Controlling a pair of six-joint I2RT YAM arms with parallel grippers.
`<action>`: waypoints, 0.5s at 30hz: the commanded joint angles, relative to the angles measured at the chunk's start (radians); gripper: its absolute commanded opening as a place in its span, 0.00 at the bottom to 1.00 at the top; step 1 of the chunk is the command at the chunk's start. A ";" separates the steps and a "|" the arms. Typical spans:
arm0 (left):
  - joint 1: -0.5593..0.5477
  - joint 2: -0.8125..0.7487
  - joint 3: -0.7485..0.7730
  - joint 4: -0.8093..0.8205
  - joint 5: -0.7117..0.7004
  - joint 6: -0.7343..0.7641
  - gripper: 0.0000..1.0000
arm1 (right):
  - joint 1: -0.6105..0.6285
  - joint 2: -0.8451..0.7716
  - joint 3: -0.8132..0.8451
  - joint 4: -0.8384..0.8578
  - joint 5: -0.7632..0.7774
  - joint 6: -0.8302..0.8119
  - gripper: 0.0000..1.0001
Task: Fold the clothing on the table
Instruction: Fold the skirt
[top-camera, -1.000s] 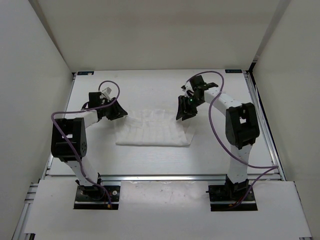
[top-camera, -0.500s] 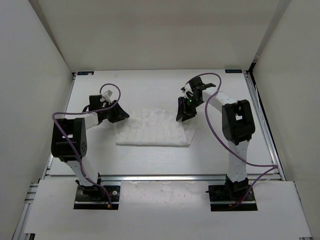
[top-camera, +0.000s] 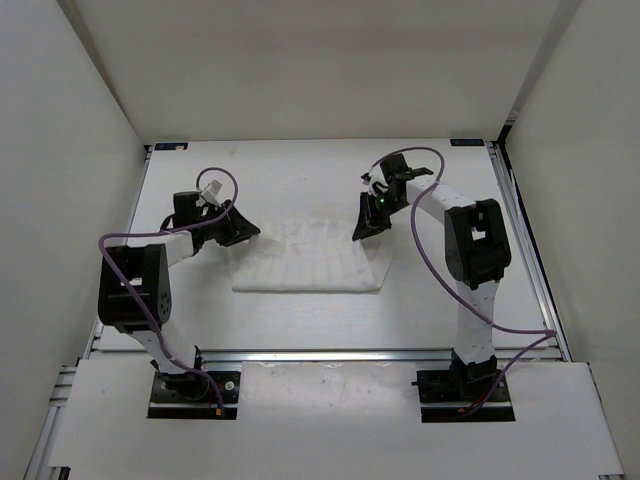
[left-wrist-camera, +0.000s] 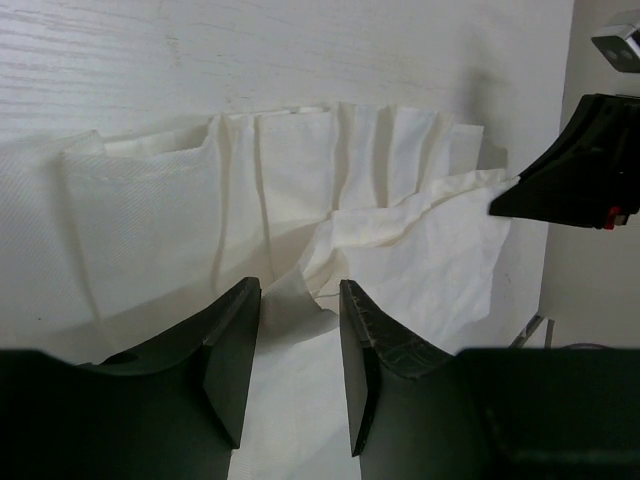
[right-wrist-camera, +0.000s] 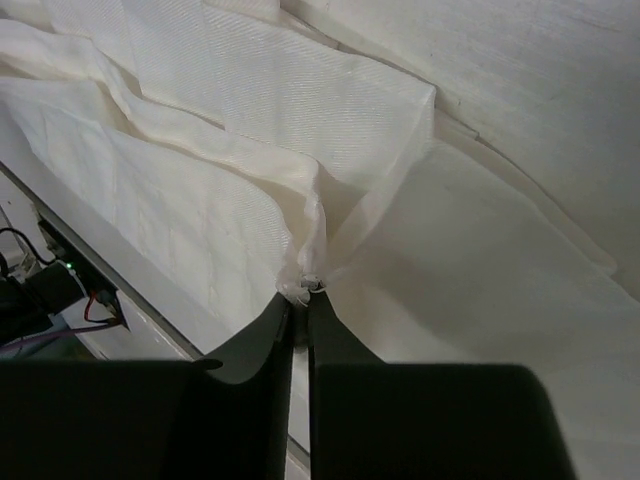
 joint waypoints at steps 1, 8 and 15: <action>0.009 -0.066 -0.027 0.042 0.057 -0.019 0.49 | -0.009 -0.005 -0.021 0.025 -0.059 0.001 0.03; 0.021 -0.081 -0.083 0.073 0.064 -0.017 0.49 | -0.012 -0.016 -0.054 0.037 -0.056 0.005 0.00; 0.032 -0.101 -0.123 0.081 0.065 0.003 0.49 | -0.009 -0.011 -0.035 0.011 -0.055 -0.010 0.00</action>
